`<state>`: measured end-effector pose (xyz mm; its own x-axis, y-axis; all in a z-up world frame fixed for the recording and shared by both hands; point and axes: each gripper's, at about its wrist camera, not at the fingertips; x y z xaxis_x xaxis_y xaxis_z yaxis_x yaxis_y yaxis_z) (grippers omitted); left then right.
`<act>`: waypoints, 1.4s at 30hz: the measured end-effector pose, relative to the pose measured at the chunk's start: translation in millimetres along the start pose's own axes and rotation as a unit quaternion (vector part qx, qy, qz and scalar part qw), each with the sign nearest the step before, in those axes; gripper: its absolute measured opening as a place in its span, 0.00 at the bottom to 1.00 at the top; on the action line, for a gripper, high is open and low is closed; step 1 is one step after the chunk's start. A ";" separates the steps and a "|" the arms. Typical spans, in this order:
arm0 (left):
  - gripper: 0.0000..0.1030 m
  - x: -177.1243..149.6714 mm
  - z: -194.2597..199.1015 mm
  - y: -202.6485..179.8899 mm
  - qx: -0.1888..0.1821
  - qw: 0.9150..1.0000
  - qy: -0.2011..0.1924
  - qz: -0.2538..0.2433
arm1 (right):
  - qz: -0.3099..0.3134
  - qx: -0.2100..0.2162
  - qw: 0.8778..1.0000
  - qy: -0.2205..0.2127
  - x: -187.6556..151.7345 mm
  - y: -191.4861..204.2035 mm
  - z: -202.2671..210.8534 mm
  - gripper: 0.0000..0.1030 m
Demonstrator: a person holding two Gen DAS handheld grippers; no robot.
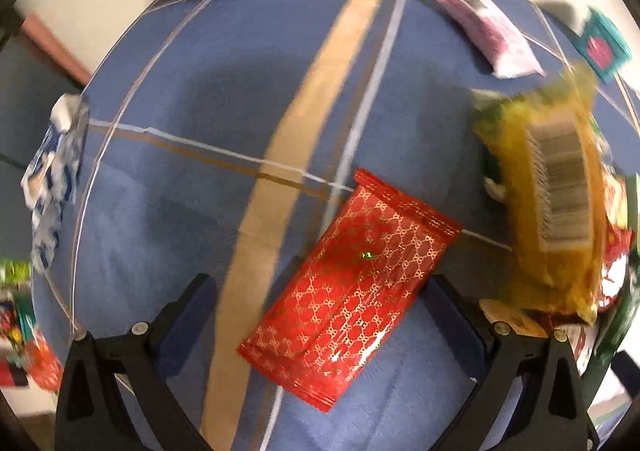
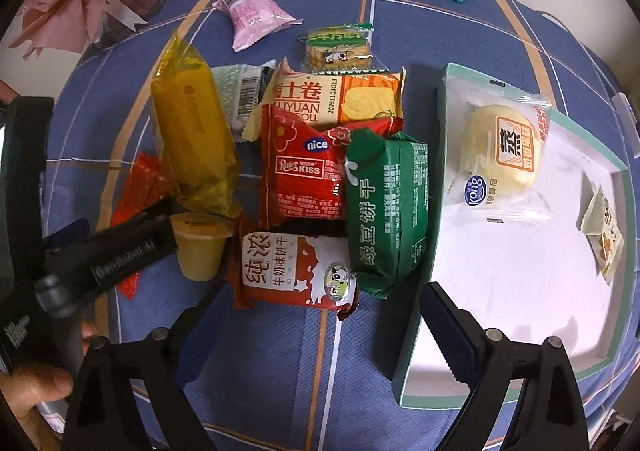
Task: Organize snacks
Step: 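Grasp the red foil bar with the left tool while the right tool grasps the milk biscuit packet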
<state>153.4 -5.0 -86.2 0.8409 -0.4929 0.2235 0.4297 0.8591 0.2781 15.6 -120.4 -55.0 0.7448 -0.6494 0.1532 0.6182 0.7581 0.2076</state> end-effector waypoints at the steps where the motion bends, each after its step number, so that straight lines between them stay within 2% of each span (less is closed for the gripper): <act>1: 1.00 1.3 -0.8 4.7 0.007 1.000 0.000 0.010 | -0.001 0.004 1.000 -0.001 0.6 0.3 -0.1 0.91; 3: 1.00 3.6 -2.1 13.2 0.011 1.000 0.002 0.028 | -0.004 0.014 1.000 0.000 0.1 1.6 -0.8 0.90; 7: 1.00 7.1 -2.5 21.3 -0.002 0.999 0.005 0.046 | -0.004 0.027 1.000 0.000 1.4 6.1 -1.8 0.90; 17: 1.00 4.5 -3.2 4.4 -0.015 1.000 0.017 0.022 | 0.012 -0.008 1.000 0.002 3.8 22.7 -16.7 0.90; 25: 1.00 0.0 -11.4 3.6 -0.021 0.999 0.008 0.041 | 0.011 -0.008 1.000 0.010 0.6 26.3 -27.7 0.90; 32: 1.00 -0.5 -15.5 10.4 -0.029 0.998 0.016 0.045 | 0.009 0.002 1.000 0.018 -4.8 34.2 -32.4 0.90; 39: 1.00 -2.0 -21.3 17.5 -0.036 0.998 0.026 0.052 | -0.017 0.047 0.998 0.029 -5.3 32.1 -35.9 0.90; 42: 1.00 -2.7 -23.1 18.1 -0.038 0.997 0.029 0.053 | -0.005 0.027 0.999 0.024 -5.0 34.1 -39.4 0.90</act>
<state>166.5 15.1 -103.4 0.8999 -0.3910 0.1931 0.3584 0.9154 0.1833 42.9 -89.0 -86.8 0.7501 -0.6530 0.1050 0.6126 0.7458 0.2617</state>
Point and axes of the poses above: each gripper's, at about its wrist camera, not at the fingertips, and z roughly against the way its jaws point, y to its left, x to its top, and after that the axes turned 9 degrees about x, right-handed
